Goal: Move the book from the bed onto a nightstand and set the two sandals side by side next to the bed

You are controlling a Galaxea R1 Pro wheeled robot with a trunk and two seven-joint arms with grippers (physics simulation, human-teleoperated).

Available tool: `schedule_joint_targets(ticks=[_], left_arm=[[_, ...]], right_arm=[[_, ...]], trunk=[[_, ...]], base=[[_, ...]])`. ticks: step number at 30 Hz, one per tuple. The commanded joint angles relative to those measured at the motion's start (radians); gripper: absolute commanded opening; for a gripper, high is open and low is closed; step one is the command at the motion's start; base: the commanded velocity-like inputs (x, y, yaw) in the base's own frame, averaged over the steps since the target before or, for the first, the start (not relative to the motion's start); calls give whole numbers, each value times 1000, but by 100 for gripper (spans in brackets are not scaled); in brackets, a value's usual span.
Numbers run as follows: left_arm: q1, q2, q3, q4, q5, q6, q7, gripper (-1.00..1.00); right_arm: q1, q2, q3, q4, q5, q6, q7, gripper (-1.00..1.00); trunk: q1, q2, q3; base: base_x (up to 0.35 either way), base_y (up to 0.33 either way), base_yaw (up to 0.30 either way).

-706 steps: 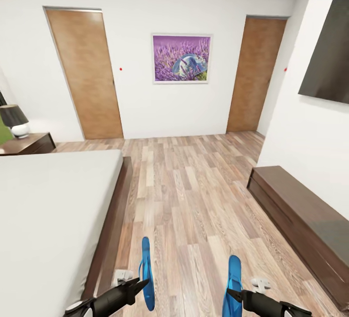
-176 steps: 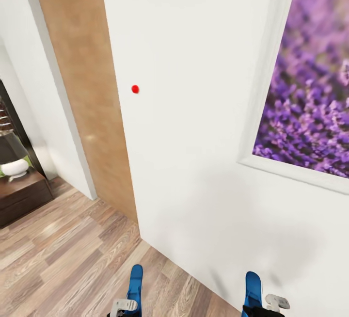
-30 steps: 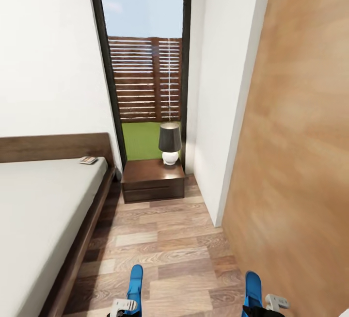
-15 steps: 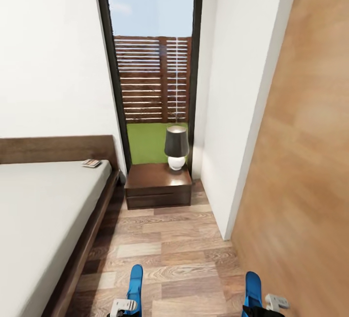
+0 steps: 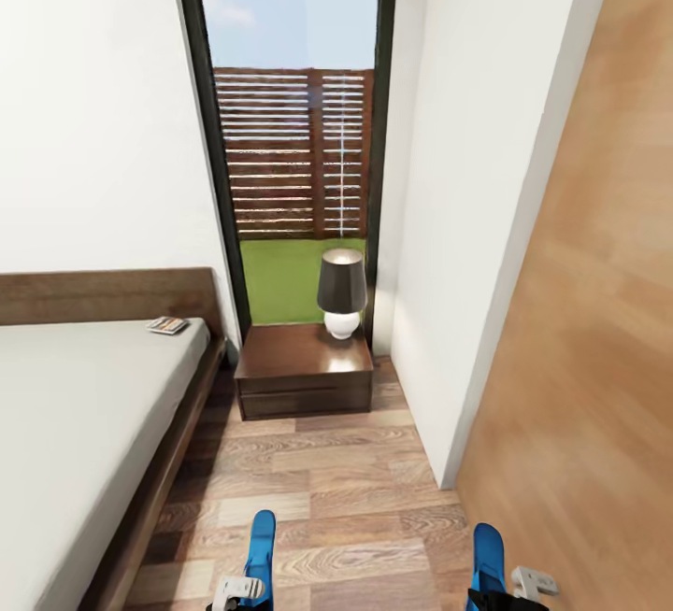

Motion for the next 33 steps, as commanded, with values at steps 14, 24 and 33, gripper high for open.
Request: schedule_joint_targets(ticks=[14, 24, 33], left_arm=[[-1, 1, -5, 1, 10, -2, -1, -100], [-1, 1, -5, 1, 10, -2, -1, -100], [-1, 1, -5, 1, 10, -2, -1, -100]], right_arm=[[-1, 0, 7, 1, -10, -1, 3, -100], [-1, 0, 7, 1, -10, -1, 3, -100], [-1, 0, 7, 1, -10, -1, 3, -100]], trunk=[[1, -1, -1], [1, -1, -1], [1, -1, -1]], base=[[326, 0, 0], [326, 0, 0], [326, 0, 0]])
